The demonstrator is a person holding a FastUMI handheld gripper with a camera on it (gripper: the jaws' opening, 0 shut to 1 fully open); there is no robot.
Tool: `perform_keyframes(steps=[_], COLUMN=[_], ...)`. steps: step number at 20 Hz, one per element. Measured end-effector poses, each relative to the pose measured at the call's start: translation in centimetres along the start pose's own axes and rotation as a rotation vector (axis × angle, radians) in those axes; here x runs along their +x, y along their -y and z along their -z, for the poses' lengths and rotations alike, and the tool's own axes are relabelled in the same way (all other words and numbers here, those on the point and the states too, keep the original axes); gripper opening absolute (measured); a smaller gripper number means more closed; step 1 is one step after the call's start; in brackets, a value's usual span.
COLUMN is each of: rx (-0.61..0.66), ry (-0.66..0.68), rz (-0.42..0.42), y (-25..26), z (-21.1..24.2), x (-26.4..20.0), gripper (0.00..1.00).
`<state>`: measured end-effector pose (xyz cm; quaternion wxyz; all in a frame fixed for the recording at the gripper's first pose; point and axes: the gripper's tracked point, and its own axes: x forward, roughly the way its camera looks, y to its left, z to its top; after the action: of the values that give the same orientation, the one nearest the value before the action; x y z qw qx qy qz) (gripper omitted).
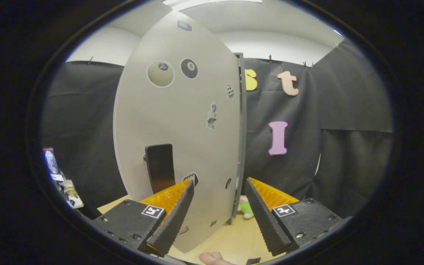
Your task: Open the shoe cabinet door, grab the shoes and put them into the shoe cabinet, then close the shoe cabinet door.
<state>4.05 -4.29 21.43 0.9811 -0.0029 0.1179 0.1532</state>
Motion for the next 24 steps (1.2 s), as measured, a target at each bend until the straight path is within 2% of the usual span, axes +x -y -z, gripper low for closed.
perform_keyframes(steps=[7,12,17,21,24], rx=[0.001,0.061,0.013,-0.003,0.042], ry=[0.009,-0.012,0.005,0.059,0.074], rz=[-0.074,-0.139,-0.082,-0.042,0.02], y=[-5.7,-10.4,-12.2,-13.1,-12.9], z=[-0.1,0.9,2.1,1.7,2.0], x=[4.3,9.2,10.8,9.0,6.5], gripper=[0.93,0.95,0.96,0.97,0.97])
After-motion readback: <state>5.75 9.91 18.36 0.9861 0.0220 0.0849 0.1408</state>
